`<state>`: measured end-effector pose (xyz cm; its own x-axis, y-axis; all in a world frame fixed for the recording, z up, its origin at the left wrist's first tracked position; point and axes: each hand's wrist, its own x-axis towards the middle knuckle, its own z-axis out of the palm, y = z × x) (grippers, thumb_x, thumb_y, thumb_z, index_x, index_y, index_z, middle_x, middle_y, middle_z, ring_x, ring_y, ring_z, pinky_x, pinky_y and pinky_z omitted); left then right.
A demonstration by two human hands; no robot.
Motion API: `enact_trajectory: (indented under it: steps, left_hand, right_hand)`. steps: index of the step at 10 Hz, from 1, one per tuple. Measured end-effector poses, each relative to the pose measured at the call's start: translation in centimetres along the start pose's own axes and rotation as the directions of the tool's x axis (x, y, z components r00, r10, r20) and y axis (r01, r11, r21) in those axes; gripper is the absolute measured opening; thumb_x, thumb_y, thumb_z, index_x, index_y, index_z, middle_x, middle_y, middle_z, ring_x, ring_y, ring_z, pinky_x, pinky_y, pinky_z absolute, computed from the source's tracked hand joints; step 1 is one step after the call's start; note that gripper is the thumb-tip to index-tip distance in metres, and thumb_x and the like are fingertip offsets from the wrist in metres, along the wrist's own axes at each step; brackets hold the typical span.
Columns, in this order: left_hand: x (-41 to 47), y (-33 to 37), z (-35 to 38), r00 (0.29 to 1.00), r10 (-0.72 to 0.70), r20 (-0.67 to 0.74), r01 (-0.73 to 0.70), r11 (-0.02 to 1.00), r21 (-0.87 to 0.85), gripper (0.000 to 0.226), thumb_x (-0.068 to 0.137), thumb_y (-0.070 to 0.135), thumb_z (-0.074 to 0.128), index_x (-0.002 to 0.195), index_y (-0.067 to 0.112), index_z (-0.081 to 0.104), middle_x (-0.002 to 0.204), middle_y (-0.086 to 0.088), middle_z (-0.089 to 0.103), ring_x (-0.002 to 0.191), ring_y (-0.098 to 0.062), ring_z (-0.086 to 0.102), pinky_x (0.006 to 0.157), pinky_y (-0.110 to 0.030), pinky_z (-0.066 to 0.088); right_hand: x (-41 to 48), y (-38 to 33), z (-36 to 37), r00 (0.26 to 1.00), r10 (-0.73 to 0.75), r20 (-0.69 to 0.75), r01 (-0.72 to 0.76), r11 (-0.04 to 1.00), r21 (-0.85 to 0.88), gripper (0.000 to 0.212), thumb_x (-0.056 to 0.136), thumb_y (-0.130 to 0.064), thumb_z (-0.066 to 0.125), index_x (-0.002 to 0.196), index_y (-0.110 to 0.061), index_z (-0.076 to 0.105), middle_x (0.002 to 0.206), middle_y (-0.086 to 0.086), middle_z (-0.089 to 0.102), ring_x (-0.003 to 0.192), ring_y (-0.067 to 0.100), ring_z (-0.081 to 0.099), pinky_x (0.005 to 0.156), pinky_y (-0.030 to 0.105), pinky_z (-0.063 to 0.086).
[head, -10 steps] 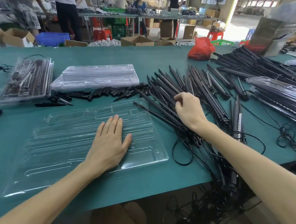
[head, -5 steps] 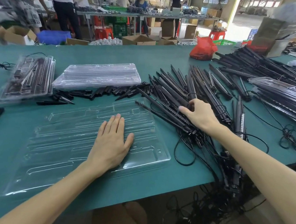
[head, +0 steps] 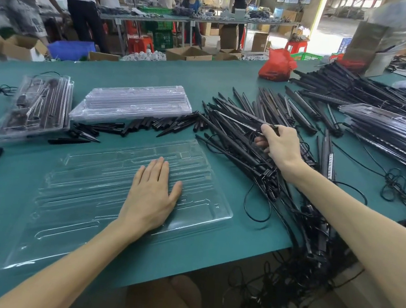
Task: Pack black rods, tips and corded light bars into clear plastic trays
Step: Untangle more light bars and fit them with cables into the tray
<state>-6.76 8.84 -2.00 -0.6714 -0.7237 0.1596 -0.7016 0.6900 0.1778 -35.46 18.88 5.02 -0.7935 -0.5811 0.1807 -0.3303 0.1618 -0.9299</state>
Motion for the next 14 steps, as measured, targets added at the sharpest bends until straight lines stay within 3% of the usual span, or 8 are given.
enact_trajectory:
  steps: [2,3,6,9,10,12,13,14]
  left_hand:
    - [0.0,0.1,-0.1,1.0,0.002,-0.001,-0.002,1.0,0.001,0.075,0.102,0.059,0.011,0.161,0.014,0.007,0.169,-0.003,0.002,0.155,-0.015,-0.002,0.127,-0.037,-0.003]
    - [0.0,0.1,-0.1,1.0,0.003,-0.002,-0.003,1.0,0.0,0.075,0.102,0.059,0.012,0.161,0.013,0.008,0.169,-0.003,0.003,0.155,-0.015,-0.002,0.127,-0.038,-0.002]
    - [0.0,0.1,-0.2,1.0,0.006,-0.004,-0.006,1.0,0.002,0.075,0.102,0.059,0.011,0.161,0.013,0.008,0.169,-0.004,0.004,0.155,-0.016,-0.001,0.127,-0.038,-0.001]
    - [0.0,0.0,-0.1,1.0,0.004,-0.002,-0.004,1.0,0.007,0.074,0.102,0.059,0.012,0.161,0.013,0.01,0.169,-0.004,0.006,0.155,-0.016,0.001,0.127,-0.038,-0.001]
    - [0.0,0.0,-0.1,1.0,0.013,-0.015,-0.013,1.0,-0.009,0.073,0.102,0.058,0.014,0.161,0.013,0.01,0.169,-0.004,0.006,0.155,-0.016,0.001,0.127,-0.038,0.0]
    - [-0.3,0.3,-0.2,0.996,0.042,-0.078,-0.046,0.998,-0.045,0.068,0.105,0.049,0.022,0.16,0.009,0.015,0.168,-0.008,0.012,0.156,-0.019,0.004,0.127,-0.04,0.003]
    - [-0.7,0.7,-1.0,0.974,0.143,-0.174,-0.145,0.989,0.002,0.053,0.106,0.03,0.037,0.152,0.004,0.035,0.159,-0.014,0.034,0.15,-0.027,0.026,0.124,-0.048,0.02]
    - [-0.7,1.9,-2.1,0.902,0.383,-0.2,-0.335,0.913,0.234,0.047,0.1,0.014,0.053,0.145,0.003,0.045,0.146,-0.015,0.049,0.133,-0.03,0.05,0.115,-0.046,0.036]
  right_hand:
    - [-0.5,-1.8,0.7,0.999,-0.037,0.017,0.034,0.984,0.172,0.022,0.1,-0.023,0.057,0.089,-0.01,0.07,0.083,0.012,0.075,0.072,0.017,0.073,0.066,0.031,0.06]
    - [-0.7,-3.2,0.6,0.999,-0.005,0.051,-0.009,0.962,0.273,0.019,0.102,-0.022,0.055,0.091,-0.009,0.065,0.099,0.02,0.074,0.08,0.023,0.076,0.066,0.031,0.062]
    - [-1.0,-5.3,0.3,0.991,0.078,0.112,-0.126,0.838,0.531,0.013,0.106,-0.014,0.049,0.105,-0.002,0.052,0.094,0.016,0.061,0.088,0.032,0.075,0.077,0.048,0.062]
    - [-0.7,-7.8,-1.2,0.961,0.195,0.195,-0.265,0.45,0.853,0.035,0.103,-0.011,0.052,0.134,0.005,0.051,0.123,0.024,0.065,0.076,0.021,0.067,0.064,0.026,0.052]
    - [-0.7,-7.9,-1.1,0.954,0.188,0.233,-0.298,0.505,0.81,0.022,0.103,-0.01,0.051,0.119,0.003,0.059,0.102,0.018,0.065,0.066,0.014,0.061,0.058,0.022,0.045]
    - [-2.6,-5.9,0.5,0.936,0.247,0.252,-0.353,0.638,0.684,0.009,0.101,-0.008,0.057,0.097,-0.001,0.061,0.093,0.013,0.063,0.076,0.019,0.063,0.059,0.026,0.051]
    - [-3.9,-5.2,0.4,0.913,0.284,0.294,-0.407,0.565,0.718,0.01,0.1,-0.006,0.057,0.1,0.004,0.06,0.097,0.017,0.062,0.08,0.023,0.064,0.064,0.028,0.055]
    - [-5.1,-5.3,-0.5,0.903,0.285,0.321,-0.426,0.504,0.751,0.012,0.1,-0.006,0.057,0.102,0.006,0.059,0.101,0.019,0.06,0.082,0.025,0.065,0.072,0.03,0.058]
